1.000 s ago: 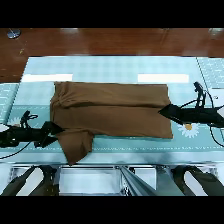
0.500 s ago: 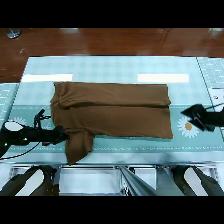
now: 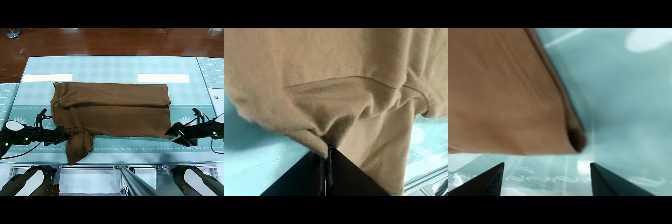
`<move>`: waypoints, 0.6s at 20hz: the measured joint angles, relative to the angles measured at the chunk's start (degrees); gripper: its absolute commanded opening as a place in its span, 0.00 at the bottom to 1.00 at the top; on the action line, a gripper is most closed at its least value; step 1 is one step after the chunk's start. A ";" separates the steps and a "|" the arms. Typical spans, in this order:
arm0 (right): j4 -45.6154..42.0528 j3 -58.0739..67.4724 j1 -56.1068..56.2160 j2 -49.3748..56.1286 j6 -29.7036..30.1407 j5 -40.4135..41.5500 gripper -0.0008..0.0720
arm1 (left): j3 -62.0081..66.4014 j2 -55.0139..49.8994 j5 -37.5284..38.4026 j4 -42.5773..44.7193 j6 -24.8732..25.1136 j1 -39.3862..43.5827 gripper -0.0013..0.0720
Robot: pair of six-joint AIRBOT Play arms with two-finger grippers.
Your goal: Fold the shirts.
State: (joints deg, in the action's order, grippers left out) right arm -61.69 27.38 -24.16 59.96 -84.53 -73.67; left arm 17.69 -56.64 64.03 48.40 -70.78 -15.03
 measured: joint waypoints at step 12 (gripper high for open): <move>6.60 10.49 4.83 10.86 1.90 4.83 0.07 | 6.91 -0.11 3.08 -0.83 0.31 -0.87 0.05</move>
State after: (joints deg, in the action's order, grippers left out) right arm -55.09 37.87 -19.33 70.83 -82.63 -68.84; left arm 24.60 -56.75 67.11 47.57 -70.48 -15.90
